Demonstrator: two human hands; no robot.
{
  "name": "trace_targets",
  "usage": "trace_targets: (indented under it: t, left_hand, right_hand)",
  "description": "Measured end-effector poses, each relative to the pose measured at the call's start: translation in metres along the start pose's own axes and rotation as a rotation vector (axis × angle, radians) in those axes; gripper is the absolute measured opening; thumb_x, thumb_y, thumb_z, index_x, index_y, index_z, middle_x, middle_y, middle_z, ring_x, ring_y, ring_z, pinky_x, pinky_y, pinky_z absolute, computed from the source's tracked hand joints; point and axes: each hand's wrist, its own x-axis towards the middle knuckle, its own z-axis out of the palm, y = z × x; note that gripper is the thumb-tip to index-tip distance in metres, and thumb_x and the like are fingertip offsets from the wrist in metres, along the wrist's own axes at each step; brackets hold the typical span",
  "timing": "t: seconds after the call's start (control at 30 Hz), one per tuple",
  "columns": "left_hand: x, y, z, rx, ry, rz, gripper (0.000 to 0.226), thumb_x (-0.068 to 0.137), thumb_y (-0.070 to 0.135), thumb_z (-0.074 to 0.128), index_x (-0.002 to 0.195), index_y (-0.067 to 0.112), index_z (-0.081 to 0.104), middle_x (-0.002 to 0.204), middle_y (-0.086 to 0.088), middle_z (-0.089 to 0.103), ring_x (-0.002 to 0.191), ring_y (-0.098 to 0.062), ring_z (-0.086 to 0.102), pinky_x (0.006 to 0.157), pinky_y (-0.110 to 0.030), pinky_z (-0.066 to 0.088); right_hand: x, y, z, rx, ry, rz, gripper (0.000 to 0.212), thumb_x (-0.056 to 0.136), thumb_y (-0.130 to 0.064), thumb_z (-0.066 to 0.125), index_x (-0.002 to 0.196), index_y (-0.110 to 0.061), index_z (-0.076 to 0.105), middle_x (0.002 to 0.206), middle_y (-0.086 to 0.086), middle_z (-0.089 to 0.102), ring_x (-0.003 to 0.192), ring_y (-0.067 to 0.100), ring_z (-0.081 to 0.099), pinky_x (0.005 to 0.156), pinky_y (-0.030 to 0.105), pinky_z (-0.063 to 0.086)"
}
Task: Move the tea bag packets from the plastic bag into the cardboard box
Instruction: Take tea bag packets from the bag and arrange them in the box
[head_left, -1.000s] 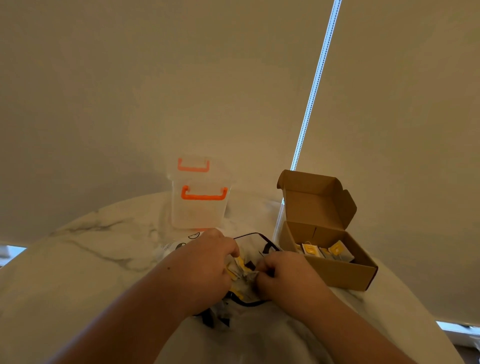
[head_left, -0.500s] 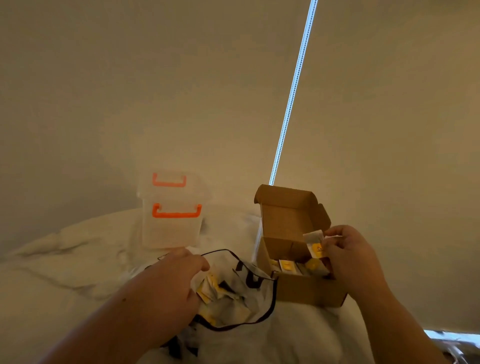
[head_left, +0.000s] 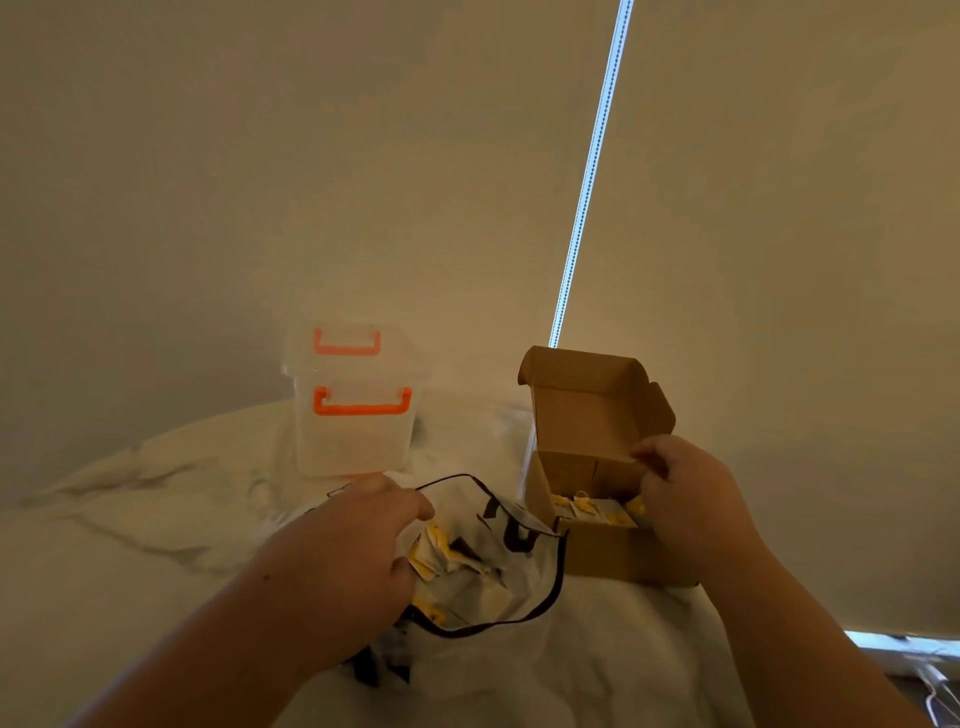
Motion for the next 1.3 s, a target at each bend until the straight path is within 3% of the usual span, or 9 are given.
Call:
trace_targets:
  t: [0.23,0.4,0.57,0.77,0.9,1.0,1.1,1.17,1.3]
  left_hand:
    - [0.002,0.002,0.008,0.090,-0.026,-0.004,0.043,0.083,0.042,0.056,0.125,0.047,0.048,0.120,0.021,0.043,0.110,-0.005,0.049,0.094,-0.033,0.047]
    - [0.001,0.003,0.011,0.123,-0.081,-0.016,0.060,0.075,0.036,0.063,0.129,0.049,0.041,0.116,0.021,0.036,0.105,-0.006,0.046,0.086,-0.029,0.050]
    - [0.003,0.004,0.011,0.122,-0.067,0.001,0.066,0.073,0.034,0.064,0.132,0.049,0.038,0.120,0.020,0.035,0.110,-0.006,0.044,0.087,-0.030,0.050]
    - [0.002,0.002,0.011,0.143,-0.081,0.014,0.066,0.075,0.037,0.062,0.135,0.048,0.036,0.121,0.020,0.036,0.112,-0.007,0.043,0.089,-0.031,0.049]
    - [0.004,0.000,0.010,0.140,-0.072,0.005,0.068,0.075,0.041,0.062,0.136,0.049,0.034,0.125,0.021,0.034,0.113,-0.006,0.044,0.089,-0.029,0.049]
    - [0.003,-0.001,0.010,0.136,-0.060,0.010,0.064,0.077,0.041,0.061,0.135,0.049,0.035,0.125,0.021,0.034,0.112,-0.006,0.044,0.088,-0.028,0.049]
    - [0.003,-0.002,0.012,0.149,-0.047,0.016,0.063,0.077,0.040,0.060,0.134,0.050,0.035,0.123,0.021,0.034,0.110,-0.006,0.044,0.089,-0.028,0.049]
    - [0.004,-0.002,0.013,0.152,-0.045,0.025,0.062,0.077,0.040,0.060,0.134,0.050,0.035,0.123,0.021,0.034,0.110,-0.006,0.045,0.090,-0.028,0.048]
    - [0.005,-0.003,0.012,0.148,-0.053,0.032,0.063,0.079,0.040,0.060,0.136,0.050,0.033,0.124,0.021,0.032,0.111,-0.005,0.044,0.087,-0.024,0.048]
  right_hand:
    - [-0.059,-0.060,0.010,0.187,-0.334,-0.409,0.013,0.093,-0.027,0.063,0.096,-0.036,0.071,0.086,-0.022,0.067,0.084,-0.004,0.062,0.070,0.011,0.051]
    - [-0.066,-0.068,0.044,-0.142,-0.689,-0.535,0.027,0.094,-0.027,0.058,0.119,-0.032,0.068,0.112,-0.013,0.067,0.095,-0.001,0.060,0.080,0.011,0.046]
    - [-0.067,-0.068,0.054,-0.177,-0.716,-0.394,0.038,0.085,-0.049,0.066,0.119,-0.031,0.067,0.105,-0.008,0.066,0.090,0.008,0.063,0.081,0.028,0.057]
    - [-0.067,-0.072,0.062,-0.279,-0.773,-0.417,0.039,0.088,-0.046,0.063,0.122,-0.027,0.067,0.110,-0.002,0.058,0.099,0.019,0.058,0.086,0.032,0.052]
    - [-0.070,-0.079,0.053,-0.338,-0.764,-0.405,0.018,0.091,-0.031,0.059,0.102,-0.021,0.068,0.086,-0.006,0.049,0.087,0.018,0.055,0.077,0.031,0.050]
    - [-0.072,-0.081,0.049,-0.336,-0.729,-0.383,0.011,0.088,-0.023,0.057,0.098,-0.025,0.062,0.097,-0.001,0.057,0.093,0.021,0.059,0.082,0.034,0.054]
    - [-0.070,-0.084,0.048,-0.337,-0.765,-0.432,0.043,0.091,-0.017,0.052,0.130,-0.031,0.060,0.124,0.003,0.061,0.111,0.024,0.058,0.096,0.037,0.051]
    - [-0.067,-0.090,0.045,-0.389,-0.815,-0.450,0.042,0.095,-0.019,0.052,0.135,-0.030,0.058,0.135,0.005,0.056,0.119,0.026,0.055,0.101,0.037,0.048]
    - [-0.071,-0.087,0.037,-0.289,-0.752,-0.397,0.030,0.091,-0.027,0.056,0.116,-0.023,0.072,0.113,0.002,0.066,0.097,0.021,0.064,0.087,0.035,0.056]
